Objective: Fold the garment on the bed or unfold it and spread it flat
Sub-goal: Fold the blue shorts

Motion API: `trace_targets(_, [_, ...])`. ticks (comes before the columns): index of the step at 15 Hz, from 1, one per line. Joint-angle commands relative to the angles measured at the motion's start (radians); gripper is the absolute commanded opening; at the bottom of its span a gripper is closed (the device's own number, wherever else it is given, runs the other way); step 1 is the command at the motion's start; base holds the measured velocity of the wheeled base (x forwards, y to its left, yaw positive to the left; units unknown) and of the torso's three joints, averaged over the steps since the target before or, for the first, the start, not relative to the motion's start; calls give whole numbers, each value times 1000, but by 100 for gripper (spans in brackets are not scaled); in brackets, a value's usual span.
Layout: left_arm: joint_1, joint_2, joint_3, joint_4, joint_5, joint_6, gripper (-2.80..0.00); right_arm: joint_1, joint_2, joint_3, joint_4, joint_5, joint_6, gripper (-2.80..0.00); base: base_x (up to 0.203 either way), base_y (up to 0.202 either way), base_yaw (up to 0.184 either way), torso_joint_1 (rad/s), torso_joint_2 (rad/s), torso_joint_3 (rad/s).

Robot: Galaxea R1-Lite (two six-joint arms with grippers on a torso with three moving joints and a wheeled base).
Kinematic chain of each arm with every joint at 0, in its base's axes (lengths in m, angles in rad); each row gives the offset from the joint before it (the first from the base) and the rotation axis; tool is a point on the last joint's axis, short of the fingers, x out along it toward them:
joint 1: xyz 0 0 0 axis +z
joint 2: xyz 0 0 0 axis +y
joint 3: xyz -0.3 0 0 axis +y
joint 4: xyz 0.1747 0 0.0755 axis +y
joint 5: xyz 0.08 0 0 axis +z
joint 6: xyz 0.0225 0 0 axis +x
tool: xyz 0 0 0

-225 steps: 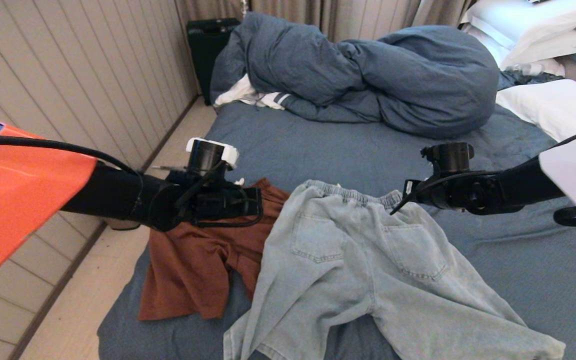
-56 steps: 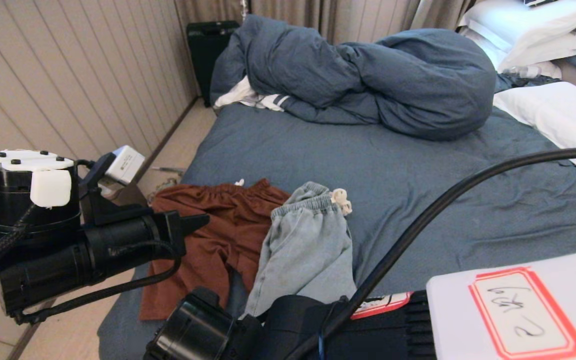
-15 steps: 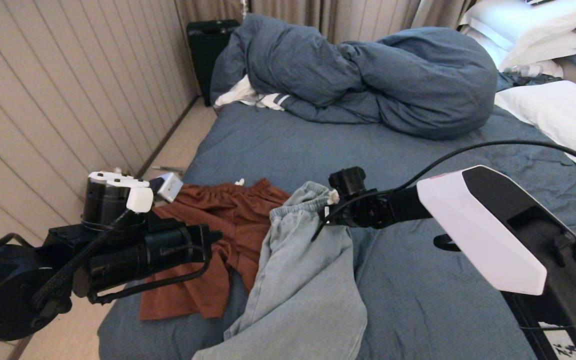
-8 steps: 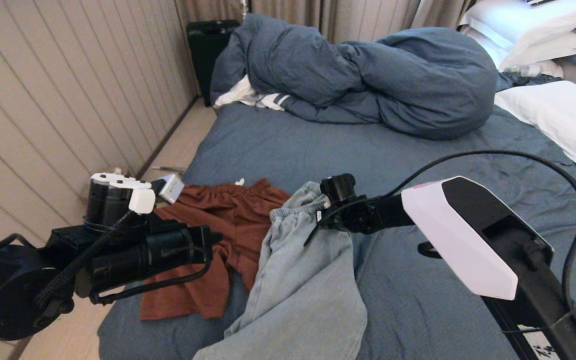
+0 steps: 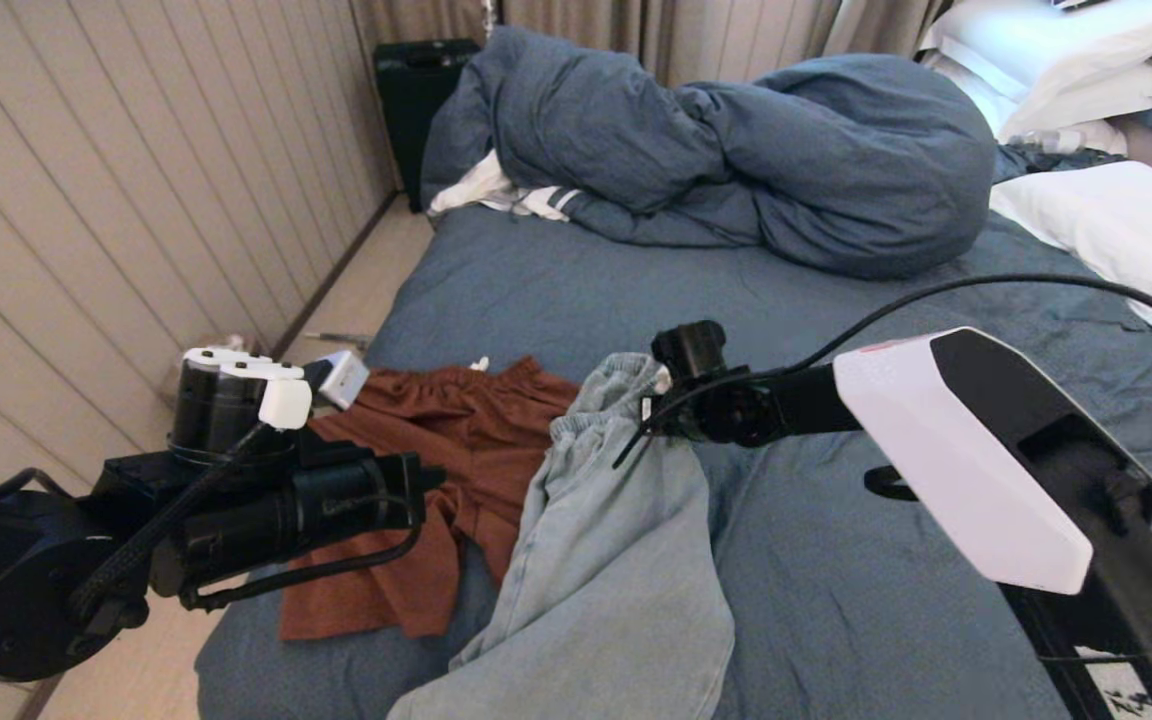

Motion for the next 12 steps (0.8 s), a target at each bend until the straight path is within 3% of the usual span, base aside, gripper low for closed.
trace_targets(1, [-3,-1,0,-3,-1,-3,-280,-17,-130,31,-2,-3,2,-280,0,0,0,0,0,0])
trace_targets(6, [-7,-13,6,-5,-1,-4,-280,-98,-248,68,-2,-8,-10,-280,0,0,0,0,0,0])
trace_targets(12, [-13,-17,9,-3,-1,-6,-280,-301,-299,81,-6,-8,-47,-280,0,0,0,0,0,0])
